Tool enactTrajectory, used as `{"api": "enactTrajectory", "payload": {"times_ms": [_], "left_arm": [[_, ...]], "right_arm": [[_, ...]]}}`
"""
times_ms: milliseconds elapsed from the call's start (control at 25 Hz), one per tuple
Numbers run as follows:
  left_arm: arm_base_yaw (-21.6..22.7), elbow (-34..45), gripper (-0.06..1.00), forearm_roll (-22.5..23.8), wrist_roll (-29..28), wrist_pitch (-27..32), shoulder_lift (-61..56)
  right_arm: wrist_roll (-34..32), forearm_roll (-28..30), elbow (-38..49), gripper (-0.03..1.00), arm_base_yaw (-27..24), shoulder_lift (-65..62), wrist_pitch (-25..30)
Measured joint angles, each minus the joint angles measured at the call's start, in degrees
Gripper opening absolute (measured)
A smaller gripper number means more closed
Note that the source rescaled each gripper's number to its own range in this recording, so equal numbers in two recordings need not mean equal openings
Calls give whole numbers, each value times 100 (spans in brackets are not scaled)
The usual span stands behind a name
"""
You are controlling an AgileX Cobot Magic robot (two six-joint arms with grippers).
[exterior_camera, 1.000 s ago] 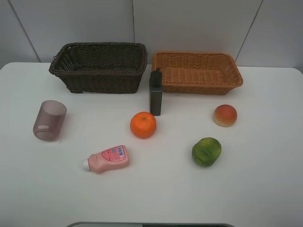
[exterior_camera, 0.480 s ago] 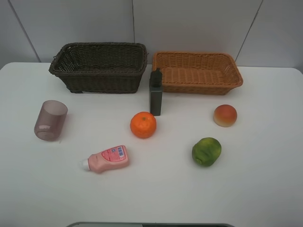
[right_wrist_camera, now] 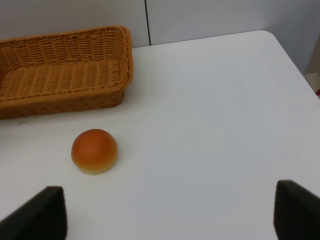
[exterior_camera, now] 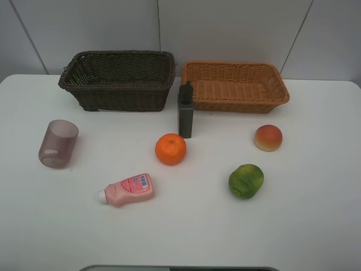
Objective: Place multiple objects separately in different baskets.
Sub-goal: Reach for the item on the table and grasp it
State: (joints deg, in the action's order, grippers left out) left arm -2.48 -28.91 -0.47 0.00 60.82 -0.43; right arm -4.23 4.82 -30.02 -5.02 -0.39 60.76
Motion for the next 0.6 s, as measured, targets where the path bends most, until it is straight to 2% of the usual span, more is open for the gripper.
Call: {"api": "enactTrajectory", "payload": {"times_ms": [480,600], "left_arm": [[0,0,96,0,0,0,0],[0,-15,96,139,0,-6,119]], "right_arm": [[0,0,0,86,0,0,0],[0,0,0,86,0,0,0]]}}
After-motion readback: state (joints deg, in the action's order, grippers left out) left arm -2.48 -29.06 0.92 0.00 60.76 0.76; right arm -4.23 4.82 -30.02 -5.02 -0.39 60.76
